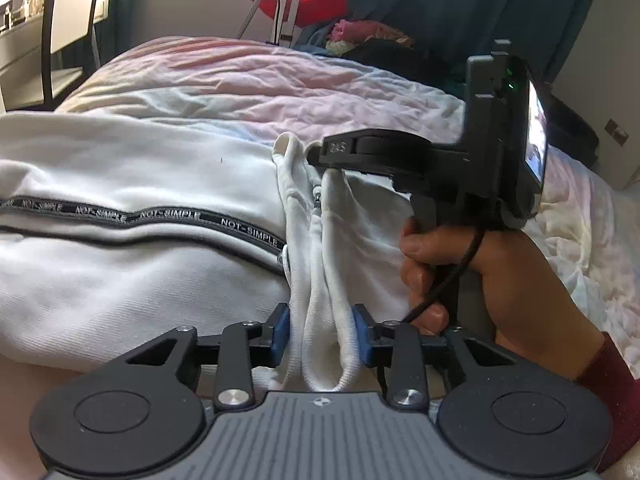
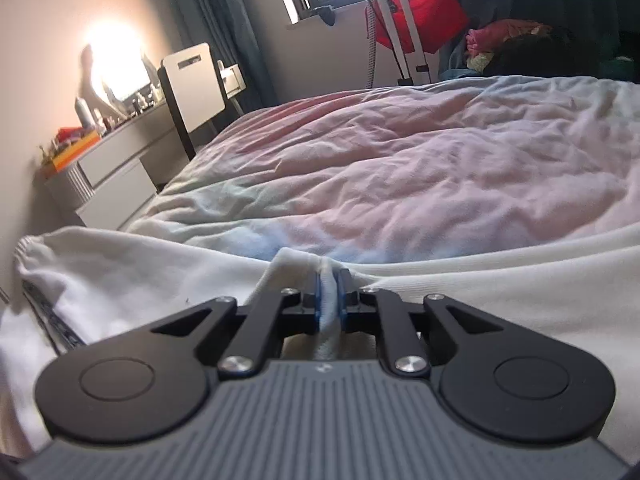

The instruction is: Fold clothes

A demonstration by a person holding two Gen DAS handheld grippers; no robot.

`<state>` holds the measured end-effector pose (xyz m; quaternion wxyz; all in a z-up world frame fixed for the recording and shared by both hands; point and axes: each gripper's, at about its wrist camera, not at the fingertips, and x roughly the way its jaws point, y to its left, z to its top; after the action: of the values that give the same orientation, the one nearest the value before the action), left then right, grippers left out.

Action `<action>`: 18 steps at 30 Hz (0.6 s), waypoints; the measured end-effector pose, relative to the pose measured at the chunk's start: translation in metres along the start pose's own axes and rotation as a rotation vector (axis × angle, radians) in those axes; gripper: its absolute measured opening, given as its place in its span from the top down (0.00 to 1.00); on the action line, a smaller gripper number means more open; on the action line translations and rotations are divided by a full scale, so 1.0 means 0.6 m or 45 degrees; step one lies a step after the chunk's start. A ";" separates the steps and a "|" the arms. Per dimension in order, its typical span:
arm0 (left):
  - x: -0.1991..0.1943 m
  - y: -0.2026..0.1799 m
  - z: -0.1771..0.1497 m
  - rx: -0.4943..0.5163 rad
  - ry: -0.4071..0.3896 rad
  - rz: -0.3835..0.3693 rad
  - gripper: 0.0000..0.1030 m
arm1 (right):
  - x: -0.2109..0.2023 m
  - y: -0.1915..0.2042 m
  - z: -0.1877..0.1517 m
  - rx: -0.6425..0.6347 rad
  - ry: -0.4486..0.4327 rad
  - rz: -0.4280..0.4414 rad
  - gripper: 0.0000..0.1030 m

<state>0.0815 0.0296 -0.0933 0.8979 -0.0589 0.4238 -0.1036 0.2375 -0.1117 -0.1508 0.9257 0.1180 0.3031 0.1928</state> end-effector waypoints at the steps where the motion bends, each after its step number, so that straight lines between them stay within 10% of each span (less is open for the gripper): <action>1: -0.002 -0.002 0.000 0.006 -0.011 0.006 0.57 | -0.005 0.000 0.000 0.004 -0.006 0.001 0.86; 16: -0.126 -0.006 0.007 0.001 -0.353 0.017 0.18 | -0.172 0.007 0.023 -0.075 -0.143 -0.223 0.32; 18: -0.141 -0.009 0.006 0.017 -0.387 0.039 0.14 | -0.206 0.005 0.022 -0.068 -0.160 -0.263 0.13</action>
<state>0.0314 0.0442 -0.0266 0.9535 -0.0615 0.2832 -0.0823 0.1530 -0.1634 -0.0761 0.9606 0.0731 0.2500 0.0967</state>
